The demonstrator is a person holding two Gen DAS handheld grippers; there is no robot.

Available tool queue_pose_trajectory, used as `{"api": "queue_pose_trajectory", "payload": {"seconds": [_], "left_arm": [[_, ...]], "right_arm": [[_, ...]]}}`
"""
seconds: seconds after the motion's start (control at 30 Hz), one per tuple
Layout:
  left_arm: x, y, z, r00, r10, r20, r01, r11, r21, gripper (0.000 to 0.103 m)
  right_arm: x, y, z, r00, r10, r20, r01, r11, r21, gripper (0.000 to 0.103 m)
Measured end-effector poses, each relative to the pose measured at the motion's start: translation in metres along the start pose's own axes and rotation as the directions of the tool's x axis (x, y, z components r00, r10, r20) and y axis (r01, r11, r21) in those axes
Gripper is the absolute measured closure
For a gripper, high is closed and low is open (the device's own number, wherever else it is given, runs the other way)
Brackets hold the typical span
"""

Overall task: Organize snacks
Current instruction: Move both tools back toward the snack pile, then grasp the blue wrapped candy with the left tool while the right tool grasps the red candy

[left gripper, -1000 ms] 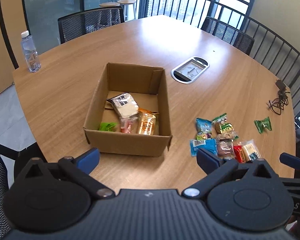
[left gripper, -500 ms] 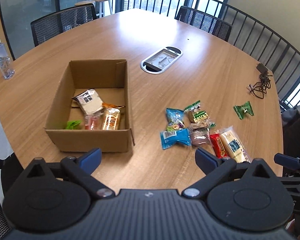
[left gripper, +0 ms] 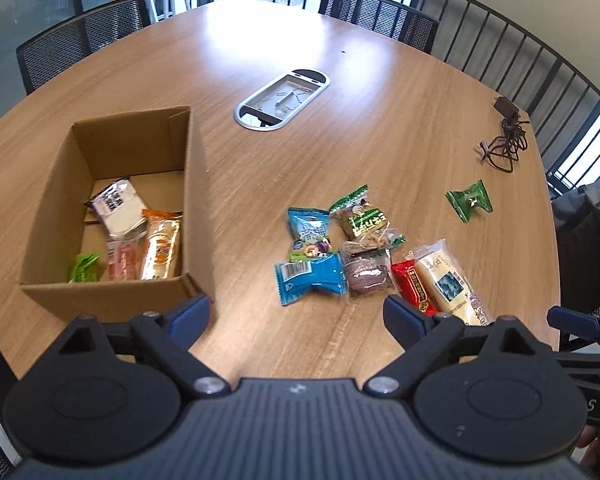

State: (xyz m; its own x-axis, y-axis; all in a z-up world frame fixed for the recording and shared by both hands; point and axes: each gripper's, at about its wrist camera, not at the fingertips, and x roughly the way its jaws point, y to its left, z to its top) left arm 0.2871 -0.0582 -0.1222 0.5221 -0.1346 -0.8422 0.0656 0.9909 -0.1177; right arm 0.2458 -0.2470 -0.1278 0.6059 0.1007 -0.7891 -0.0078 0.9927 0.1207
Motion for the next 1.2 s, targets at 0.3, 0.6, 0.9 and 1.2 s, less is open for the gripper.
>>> {"api": "queue_pose_trajectory", "payload": {"seconds": [0.3,0.6,0.9,1.2], "left_arm": [[0.041,-0.009,0.011,0.998,-0.010,-0.056,0.012,0.999,0.036,0.020],[0.075,-0.010,0.017,0.995,-0.015,-0.095,0.018,0.999,0.036,0.023],[0.106,-0.014,0.022,0.994,-0.004,-0.106,0.005,1.000,0.012,0.025],[0.126,-0.009,0.023,0.994,0.039,-0.098,-0.041,0.999,-0.023,0.026]], "right_arm": [[0.024,-0.018,0.004,0.998,-0.021,-0.060,0.023,0.999,0.029,0.027],[0.046,-0.025,0.003,0.993,0.024,-0.112,-0.017,0.998,0.061,0.047],[0.077,-0.009,0.010,0.987,0.067,-0.144,-0.061,0.997,0.046,0.059],[0.103,0.000,0.016,0.983,0.068,-0.172,-0.067,0.998,0.017,0.059]]}}
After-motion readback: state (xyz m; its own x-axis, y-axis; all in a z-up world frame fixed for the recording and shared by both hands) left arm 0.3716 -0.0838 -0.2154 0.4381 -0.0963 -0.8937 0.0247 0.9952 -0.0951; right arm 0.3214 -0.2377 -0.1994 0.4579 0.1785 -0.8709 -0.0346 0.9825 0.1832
